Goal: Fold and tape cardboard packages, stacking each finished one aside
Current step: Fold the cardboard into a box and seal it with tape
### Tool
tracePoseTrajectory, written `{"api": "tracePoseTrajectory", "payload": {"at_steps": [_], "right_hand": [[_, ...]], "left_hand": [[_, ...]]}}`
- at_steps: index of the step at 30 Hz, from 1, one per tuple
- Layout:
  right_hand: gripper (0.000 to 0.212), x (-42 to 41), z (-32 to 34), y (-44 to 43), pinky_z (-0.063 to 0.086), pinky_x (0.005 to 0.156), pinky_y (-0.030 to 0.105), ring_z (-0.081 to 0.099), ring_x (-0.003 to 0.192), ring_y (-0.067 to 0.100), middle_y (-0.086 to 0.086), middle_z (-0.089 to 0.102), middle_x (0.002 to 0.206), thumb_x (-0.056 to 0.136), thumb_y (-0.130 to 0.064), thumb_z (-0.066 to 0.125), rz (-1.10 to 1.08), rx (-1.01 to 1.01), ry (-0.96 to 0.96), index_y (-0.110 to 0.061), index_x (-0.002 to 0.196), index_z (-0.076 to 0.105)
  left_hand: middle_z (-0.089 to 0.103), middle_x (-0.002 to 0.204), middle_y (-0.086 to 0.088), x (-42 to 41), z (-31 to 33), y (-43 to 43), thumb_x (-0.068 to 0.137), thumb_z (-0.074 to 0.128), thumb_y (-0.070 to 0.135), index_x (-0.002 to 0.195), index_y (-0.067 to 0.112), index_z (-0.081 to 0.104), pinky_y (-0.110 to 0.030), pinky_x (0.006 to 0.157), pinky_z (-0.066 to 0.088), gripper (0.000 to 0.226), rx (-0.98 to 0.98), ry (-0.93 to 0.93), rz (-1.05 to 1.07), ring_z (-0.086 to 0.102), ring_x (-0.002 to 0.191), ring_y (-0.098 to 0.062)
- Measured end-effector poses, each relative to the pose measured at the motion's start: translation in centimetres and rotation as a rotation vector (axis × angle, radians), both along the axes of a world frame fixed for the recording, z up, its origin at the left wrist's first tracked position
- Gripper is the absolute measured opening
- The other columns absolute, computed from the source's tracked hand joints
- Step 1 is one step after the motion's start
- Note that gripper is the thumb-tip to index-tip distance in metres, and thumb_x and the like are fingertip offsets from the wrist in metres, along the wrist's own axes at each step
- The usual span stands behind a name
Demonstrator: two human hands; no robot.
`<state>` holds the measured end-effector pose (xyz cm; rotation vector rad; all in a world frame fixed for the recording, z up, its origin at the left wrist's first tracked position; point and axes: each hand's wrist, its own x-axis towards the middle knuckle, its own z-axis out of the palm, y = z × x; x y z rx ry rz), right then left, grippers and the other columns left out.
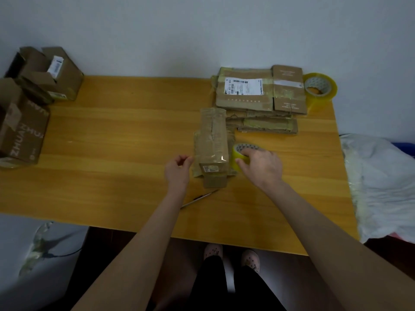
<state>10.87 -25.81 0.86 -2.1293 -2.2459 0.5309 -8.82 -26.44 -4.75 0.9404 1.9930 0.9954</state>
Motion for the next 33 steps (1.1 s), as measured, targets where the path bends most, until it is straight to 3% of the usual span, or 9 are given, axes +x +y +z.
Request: {"api": "tracePoseTrajectory", "payload": {"at_steps": [5,9,13,15,18,21,24,28,33], "right_hand": [[0.036,-0.9,-1.2,0.6,0.043,0.088,0.036,0.06,0.097,0.025,0.005,0.067,0.098,0.098,-0.046,0.044,-0.039,-0.051,0.035,-0.022,0.119,0.061],[0.036,-2.4,-1.5,0.5,0.041,0.092,0.037,0.062,0.095,0.023,0.004,0.068,0.096,0.098,-0.046,0.044,-0.051,-0.055,0.081,-0.023,0.12,0.06],[0.039,-3.1,-1.3,0.3,0.045,0.085,0.037,0.062,0.097,0.024,0.005,0.068,0.101,0.098,-0.049,0.043,-0.088,-0.076,0.092,-0.024,0.123,0.059],[0.04,-3.2,-1.3,0.2,0.046,0.084,0.037,0.062,0.097,0.024,0.005,0.068,0.102,0.097,-0.05,0.044,-0.086,-0.082,0.101,-0.024,0.124,0.059],[0.044,-2.8,-1.7,0.1,0.047,0.083,0.037,0.062,0.1,0.026,0.007,0.069,0.107,0.096,-0.051,0.047,-0.064,-0.094,0.122,-0.022,0.127,0.057],[0.04,-1.8,-2.1,0.2,0.047,0.084,0.039,0.062,0.102,0.027,0.007,0.069,0.111,0.094,-0.048,0.053,-0.028,-0.126,0.16,-0.023,0.125,0.058],[0.036,-0.2,-3.0,-0.2,0.048,0.089,0.042,0.059,0.11,0.028,0.007,0.066,0.12,0.093,-0.041,0.058,0.013,-0.203,0.244,-0.02,0.122,0.06],[0.042,1.3,-3.6,-0.9,0.046,0.096,0.041,0.055,0.119,0.028,0.005,0.061,0.13,0.094,-0.044,0.055,0.07,-0.227,0.282,-0.019,0.128,0.059],[0.046,1.0,-3.0,-0.6,0.036,0.101,0.041,0.048,0.124,0.029,0.005,0.056,0.135,0.097,-0.051,0.044,0.173,-0.14,0.082,-0.024,0.133,0.052]], "left_hand": [[0.056,0.102,-0.01,1.3,-0.8,1.1,0.092,0.061,0.016,0.088,0.015,0.061,-0.025,0.071,0.044,0.004,-0.021,0.073,-0.062,0.052,0.081,-0.015],[0.055,0.09,0.004,1.4,0.1,1.0,0.092,0.059,0.014,0.088,0.022,0.06,-0.039,0.079,0.053,0.009,0.042,0.054,0.053,0.058,0.086,-0.017],[0.065,0.089,0.002,1.5,1.7,-0.7,0.093,0.054,0.008,0.093,0.017,0.063,-0.012,0.067,0.041,0.013,0.115,0.176,0.031,0.06,0.084,-0.017],[0.067,0.104,-0.001,1.4,1.8,-2.4,0.093,0.053,0.005,0.108,0.01,0.067,-0.006,0.078,0.04,0.021,0.263,0.391,-0.152,0.062,0.094,-0.02],[0.055,0.135,-0.012,1.5,-0.2,-3.4,0.089,0.051,0.001,0.126,0.001,0.058,-0.031,0.101,0.044,0.037,0.47,0.709,-0.505,0.053,0.123,-0.028],[0.051,0.139,-0.013,1.0,-1.3,-3.4,0.084,0.055,-0.007,0.129,0.0,0.056,-0.038,0.089,0.054,0.045,0.45,0.857,-0.636,0.048,0.13,-0.028],[0.05,0.141,-0.013,0.1,-1.9,-3.5,0.085,0.041,-0.004,0.133,0.003,0.052,-0.05,0.1,0.046,0.05,0.383,0.981,-0.701,0.047,0.131,-0.028],[0.044,0.144,-0.018,0.0,-1.5,-4.0,0.074,0.045,-0.015,0.137,-0.002,0.045,-0.044,0.101,0.043,0.065,0.294,1.016,-0.758,0.044,0.132,-0.033],[0.038,0.146,-0.022,0.1,-1.5,-4.0,0.073,0.057,-0.015,0.139,-0.007,0.038,-0.042,0.101,0.045,0.069,0.222,1.033,-0.799,0.039,0.135,-0.036]]}}
